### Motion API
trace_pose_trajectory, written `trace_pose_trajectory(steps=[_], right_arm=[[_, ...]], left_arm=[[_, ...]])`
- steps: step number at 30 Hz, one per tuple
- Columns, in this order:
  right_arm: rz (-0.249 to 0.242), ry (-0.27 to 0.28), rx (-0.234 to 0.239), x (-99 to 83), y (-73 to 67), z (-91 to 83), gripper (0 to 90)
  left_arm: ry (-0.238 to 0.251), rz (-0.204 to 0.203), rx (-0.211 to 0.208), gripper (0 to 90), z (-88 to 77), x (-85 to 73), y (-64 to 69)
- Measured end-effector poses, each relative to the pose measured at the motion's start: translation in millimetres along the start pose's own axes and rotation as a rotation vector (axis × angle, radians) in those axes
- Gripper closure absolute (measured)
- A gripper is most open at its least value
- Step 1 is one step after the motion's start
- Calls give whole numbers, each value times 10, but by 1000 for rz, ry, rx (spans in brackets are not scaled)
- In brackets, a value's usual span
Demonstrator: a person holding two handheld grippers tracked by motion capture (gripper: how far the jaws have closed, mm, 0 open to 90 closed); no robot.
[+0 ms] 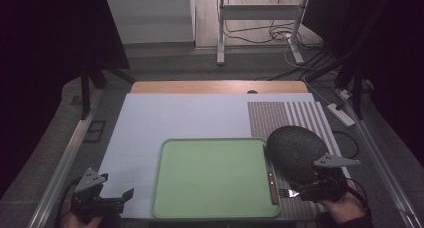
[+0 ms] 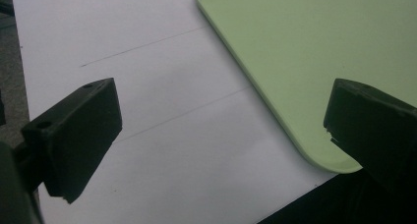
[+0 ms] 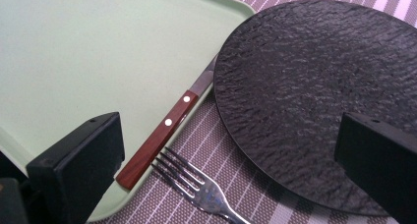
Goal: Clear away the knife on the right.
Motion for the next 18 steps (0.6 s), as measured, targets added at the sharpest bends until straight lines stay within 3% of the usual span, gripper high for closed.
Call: trace_pose_trajectory(steps=[11, 18], right_arm=[[28, 9, -27, -111, 67, -129, 0], [79, 17, -41, -181, 136, -211, 0]], left_arm=[[5, -18, -4, 11, -7, -4, -17], [6, -26, -7, 10, -5, -5, -23]])
Point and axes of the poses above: each handheld gripper's, and its own axes: z roughly forward along the jaws, x roughly out of its top, y roughly to its right, the point moved 9 cm from there along z, roughly forward along the jaws, and after that the axes turned 6 degrees about z, right-handed, at the moved point
